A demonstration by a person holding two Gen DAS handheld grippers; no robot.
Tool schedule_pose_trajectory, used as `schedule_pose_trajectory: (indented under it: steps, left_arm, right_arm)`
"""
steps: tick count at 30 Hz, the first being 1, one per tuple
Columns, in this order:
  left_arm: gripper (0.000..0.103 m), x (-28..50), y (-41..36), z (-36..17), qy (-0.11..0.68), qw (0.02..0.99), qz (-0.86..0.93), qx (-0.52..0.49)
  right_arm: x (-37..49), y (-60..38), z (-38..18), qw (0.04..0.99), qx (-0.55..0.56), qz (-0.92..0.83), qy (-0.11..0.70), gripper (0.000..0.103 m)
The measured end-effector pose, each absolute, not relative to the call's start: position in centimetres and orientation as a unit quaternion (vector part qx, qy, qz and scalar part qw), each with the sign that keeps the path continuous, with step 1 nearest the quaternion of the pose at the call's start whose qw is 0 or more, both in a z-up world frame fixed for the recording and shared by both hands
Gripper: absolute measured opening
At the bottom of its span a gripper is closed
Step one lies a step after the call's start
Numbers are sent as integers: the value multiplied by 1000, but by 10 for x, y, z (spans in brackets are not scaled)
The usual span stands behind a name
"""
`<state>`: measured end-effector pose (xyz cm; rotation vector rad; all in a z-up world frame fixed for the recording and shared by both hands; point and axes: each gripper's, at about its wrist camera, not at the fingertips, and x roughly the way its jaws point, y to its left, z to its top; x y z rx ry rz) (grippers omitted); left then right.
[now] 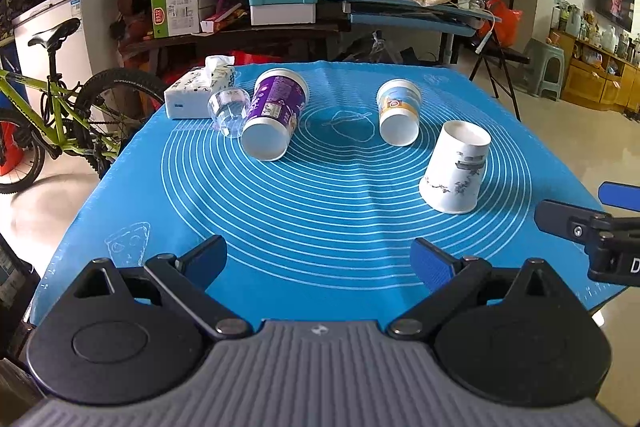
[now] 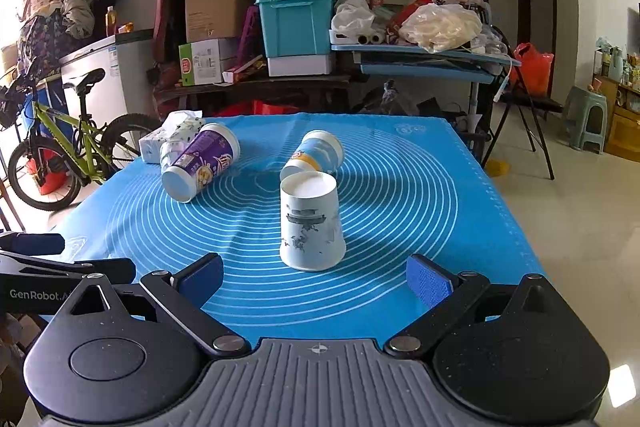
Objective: Flip cup upside down
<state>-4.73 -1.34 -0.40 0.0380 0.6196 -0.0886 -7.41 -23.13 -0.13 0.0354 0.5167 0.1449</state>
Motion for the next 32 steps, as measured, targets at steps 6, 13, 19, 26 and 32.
schedule_pose_trajectory:
  steps: [6,13,19,26,32]
  left_arm:
    - [97,-50,-14,-5,305,951,-44,20]
    - [97,-51,-14,-8,310,949,-46,18]
    - [97,-49,-15,-9,313,948,-49,19]
    - [97,-45,-14,-12,320,946,-48,19]
    - [97,-42,-13,-14,317,947,-44,23]
  right_arm:
    - [-76,-231,-2,964,17,72,256,99]
    - [-81,-231,-5,963,19,75,258,99]
    - [-82,-231,-7,962,19,77,263,99]
    - [-80,-229,-9,960,21,78,268,99]
    - [-73,-228,-11,958,23,77,275,99]
